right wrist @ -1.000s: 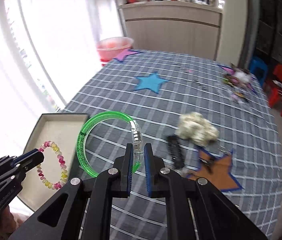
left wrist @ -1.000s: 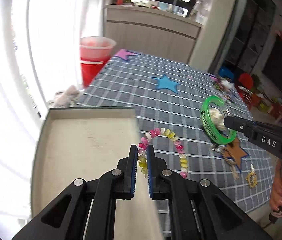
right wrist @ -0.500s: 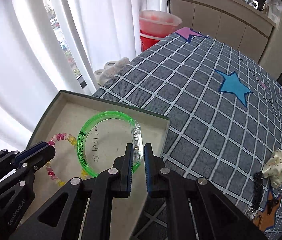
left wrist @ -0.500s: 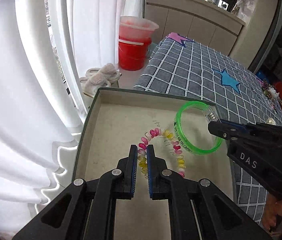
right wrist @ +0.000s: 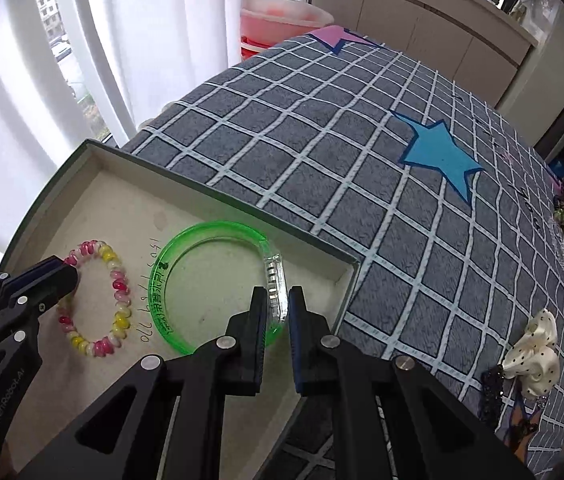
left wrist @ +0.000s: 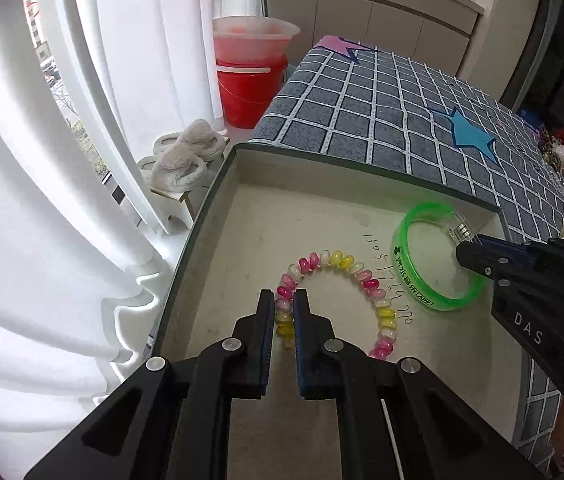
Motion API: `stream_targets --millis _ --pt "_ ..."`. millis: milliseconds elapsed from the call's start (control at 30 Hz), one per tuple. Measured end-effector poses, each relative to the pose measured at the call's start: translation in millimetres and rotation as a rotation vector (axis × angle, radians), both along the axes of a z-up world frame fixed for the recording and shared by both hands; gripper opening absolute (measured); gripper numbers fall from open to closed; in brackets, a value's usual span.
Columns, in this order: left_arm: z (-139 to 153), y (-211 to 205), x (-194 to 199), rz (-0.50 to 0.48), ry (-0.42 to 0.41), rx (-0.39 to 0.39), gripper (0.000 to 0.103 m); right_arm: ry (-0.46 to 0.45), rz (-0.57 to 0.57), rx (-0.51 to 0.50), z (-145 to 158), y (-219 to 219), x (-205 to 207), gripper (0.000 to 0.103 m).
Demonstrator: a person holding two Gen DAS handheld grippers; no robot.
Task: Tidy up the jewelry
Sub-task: 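Carry both bracelets into the white box tray and open both tools, then move both open tools back over the jewelry on the table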
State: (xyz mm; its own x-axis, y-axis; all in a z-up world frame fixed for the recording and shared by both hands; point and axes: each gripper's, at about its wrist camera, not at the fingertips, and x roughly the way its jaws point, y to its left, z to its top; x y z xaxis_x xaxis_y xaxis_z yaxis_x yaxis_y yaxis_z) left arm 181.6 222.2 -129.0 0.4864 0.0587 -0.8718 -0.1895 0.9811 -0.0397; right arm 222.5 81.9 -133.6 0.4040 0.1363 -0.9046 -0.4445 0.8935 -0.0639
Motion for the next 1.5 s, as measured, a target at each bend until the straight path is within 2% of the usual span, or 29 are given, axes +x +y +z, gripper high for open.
stream_targets --millis 167,267,333,400,467,500,533,567,600,800,900,967,1033,1133,1200,1300,1500 --pt "0 -7 5 -0.011 0.006 0.044 0.017 0.0 0.001 0.006 0 -4 6 0.013" --pt "1 -7 4 -0.001 0.012 0.05 0.018 0.014 0.002 0.041 0 -4 8 0.025" --pt "1 -7 4 0.0 0.016 0.06 0.018 0.019 0.001 0.065 2 -3 7 0.039" --pt "1 -9 3 0.0 0.016 0.069 0.018 0.001 -0.009 0.087 11 -4 0 0.046" --pt "3 -11 1 -0.007 0.012 0.073 0.018 -0.019 -0.025 0.115 22 -9 -1 0.048" --pt "4 -12 1 -0.011 0.012 0.076 0.038 -0.026 -0.034 0.13 27 -13 -2 0.049" --pt "6 -13 0 -0.011 0.006 0.076 0.089 -0.032 -0.045 0.145 32 -17 -3 0.051" --pt "10 -14 -3 0.001 -0.018 0.086 0.103 -0.039 -0.056 0.16 38 -22 -6 0.051" --pt "15 -15 -6 -0.002 -0.053 0.094 0.103 -0.044 -0.066 0.174 42 -27 -8 0.052" --pt "31 -24 -15 -0.024 -0.079 0.113 0.103 -0.052 -0.117 0.235 60 -57 -24 0.054" --pt "42 -31 -26 -0.037 -0.116 0.133 0.103 -0.053 -0.141 0.26 65 -72 -35 0.068" --pt "49 -36 -33 -0.053 -0.133 0.127 0.103 -0.061 -0.156 0.279 70 -83 -46 0.071" --pt "56 -42 -42 -0.07 -0.144 0.109 0.103 -0.065 -0.166 0.293 74 -92 -56 0.083" --pt "65 -57 -55 -0.108 -0.156 0.082 0.103 -0.07 -0.184 0.322 78 -110 -73 0.083" --pt "71 -70 -63 -0.141 -0.158 0.059 0.103 -0.076 -0.203 0.339 80 -125 -86 0.091" --pt "78 -91 -75 -0.193 -0.165 0.022 0.103 -0.081 -0.238 0.37 83 -149 -102 0.091" --pt "85 -138 -95 -0.254 -0.168 0.025 0.103 -0.097 -0.322 0.398 81 -204 -136 0.091"
